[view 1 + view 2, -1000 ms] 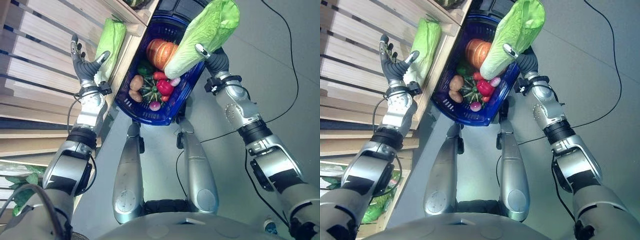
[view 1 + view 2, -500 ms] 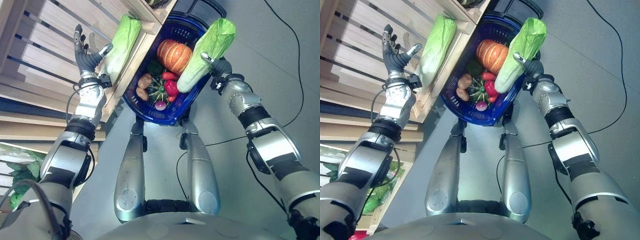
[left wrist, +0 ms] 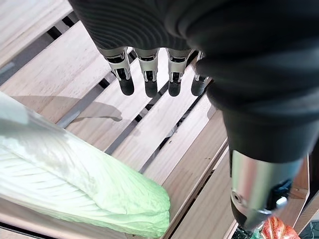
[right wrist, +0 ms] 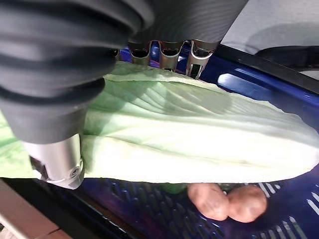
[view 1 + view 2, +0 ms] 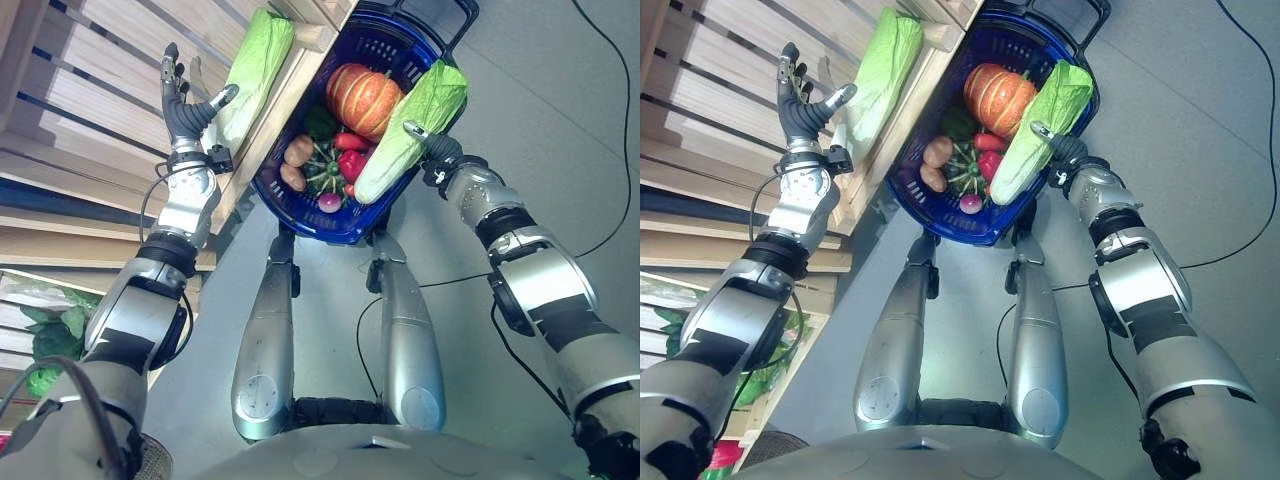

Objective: Pick up fruits and vegetables into the basket

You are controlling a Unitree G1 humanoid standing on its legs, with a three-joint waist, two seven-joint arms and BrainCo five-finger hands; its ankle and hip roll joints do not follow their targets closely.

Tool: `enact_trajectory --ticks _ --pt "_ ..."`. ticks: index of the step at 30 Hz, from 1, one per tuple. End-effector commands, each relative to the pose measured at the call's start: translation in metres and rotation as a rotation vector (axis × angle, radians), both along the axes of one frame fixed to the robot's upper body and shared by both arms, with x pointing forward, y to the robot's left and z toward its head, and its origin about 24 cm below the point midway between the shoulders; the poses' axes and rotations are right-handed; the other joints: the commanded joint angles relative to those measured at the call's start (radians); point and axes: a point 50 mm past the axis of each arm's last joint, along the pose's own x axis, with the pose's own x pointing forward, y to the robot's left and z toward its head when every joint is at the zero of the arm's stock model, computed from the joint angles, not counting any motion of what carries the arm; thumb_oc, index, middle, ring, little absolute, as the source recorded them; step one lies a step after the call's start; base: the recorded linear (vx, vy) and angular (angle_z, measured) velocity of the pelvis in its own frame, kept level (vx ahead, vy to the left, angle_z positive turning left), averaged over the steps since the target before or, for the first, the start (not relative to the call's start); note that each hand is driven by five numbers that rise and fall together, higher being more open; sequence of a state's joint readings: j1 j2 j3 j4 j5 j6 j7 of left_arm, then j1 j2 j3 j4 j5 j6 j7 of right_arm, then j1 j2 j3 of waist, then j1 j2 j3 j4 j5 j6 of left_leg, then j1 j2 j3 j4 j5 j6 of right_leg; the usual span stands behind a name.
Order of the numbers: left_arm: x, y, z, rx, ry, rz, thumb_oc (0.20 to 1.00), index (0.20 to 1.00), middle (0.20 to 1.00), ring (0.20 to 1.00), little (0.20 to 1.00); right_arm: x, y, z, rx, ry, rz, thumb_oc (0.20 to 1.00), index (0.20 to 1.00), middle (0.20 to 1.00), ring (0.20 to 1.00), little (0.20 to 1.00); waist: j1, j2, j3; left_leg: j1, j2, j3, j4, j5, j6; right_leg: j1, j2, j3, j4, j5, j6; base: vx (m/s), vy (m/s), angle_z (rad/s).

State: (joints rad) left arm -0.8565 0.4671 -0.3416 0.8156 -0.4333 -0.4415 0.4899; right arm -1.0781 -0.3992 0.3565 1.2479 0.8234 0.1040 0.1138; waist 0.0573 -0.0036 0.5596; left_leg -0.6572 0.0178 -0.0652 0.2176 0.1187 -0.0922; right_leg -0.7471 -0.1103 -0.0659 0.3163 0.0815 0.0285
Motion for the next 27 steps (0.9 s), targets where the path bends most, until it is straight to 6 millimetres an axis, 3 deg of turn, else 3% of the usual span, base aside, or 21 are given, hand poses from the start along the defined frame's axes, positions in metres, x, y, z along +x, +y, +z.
enact_trajectory --ticks 1,19,20,23,24,27 --pt "-0.001 -0.016 0.003 -0.062 -0.068 -0.024 1.0 1.0 1.0 1.0 1.0 0.002 -0.003 0.006 0.029 -0.003 -0.003 0.2 0.2 0.2 0.2 0.2 0.004 0.095 -0.04 -0.067 -0.073 0.018 0.066 -0.066 0.031 0.003 0.045 -0.055 0.072 -0.111 0.028 0.0 0.0 0.0" --pt "-0.003 -0.034 -0.001 -0.09 -0.085 -0.058 1.0 1.0 1.0 1.0 1.0 0.003 0.002 0.003 0.039 0.086 -0.054 0.2 0.2 0.2 0.2 0.2 0.011 0.124 -0.04 -0.088 -0.079 0.016 0.064 -0.053 0.029 -0.023 0.039 -0.048 0.073 -0.104 0.03 0.0 0.003 0.0" --pt "-0.003 -0.035 -0.001 -0.094 -0.087 -0.059 1.0 1.0 1.0 1.0 1.0 0.003 0.002 0.004 0.034 0.09 -0.06 0.319 0.319 0.319 0.319 0.319 0.011 0.127 -0.04 -0.09 -0.08 0.017 0.064 -0.052 0.029 -0.026 0.039 -0.048 0.073 -0.104 0.03 0.01 0.04 0.02" --pt "-0.003 -0.038 -0.001 -0.097 -0.09 -0.064 1.0 1.0 1.0 1.0 1.0 0.003 -0.001 0.007 0.025 0.094 -0.081 0.545 0.545 0.545 0.545 0.545 0.014 0.131 -0.04 -0.095 -0.081 0.016 0.065 -0.05 0.03 -0.031 0.037 -0.048 0.073 -0.104 0.03 0.0 0.013 0.01" --pt "-0.004 -0.038 -0.003 -0.093 -0.086 -0.065 1.0 1.0 1.0 1.0 1.0 0.003 -0.003 0.006 0.026 0.101 -0.091 1.0 1.0 1.0 1.0 1.0 0.016 0.132 -0.04 -0.093 -0.082 0.015 0.063 -0.049 0.03 -0.03 0.037 -0.049 0.074 -0.104 0.031 0.0 0.0 0.0" --pt "-0.004 -0.039 -0.004 -0.083 -0.083 -0.066 1.0 1.0 1.0 1.0 1.0 0.002 -0.004 0.005 0.023 0.11 -0.1 1.0 1.0 1.0 1.0 1.0 0.017 0.132 -0.04 -0.096 -0.082 0.013 0.064 -0.049 0.031 -0.033 0.037 -0.05 0.077 -0.103 0.032 0.0 0.0 0.0"
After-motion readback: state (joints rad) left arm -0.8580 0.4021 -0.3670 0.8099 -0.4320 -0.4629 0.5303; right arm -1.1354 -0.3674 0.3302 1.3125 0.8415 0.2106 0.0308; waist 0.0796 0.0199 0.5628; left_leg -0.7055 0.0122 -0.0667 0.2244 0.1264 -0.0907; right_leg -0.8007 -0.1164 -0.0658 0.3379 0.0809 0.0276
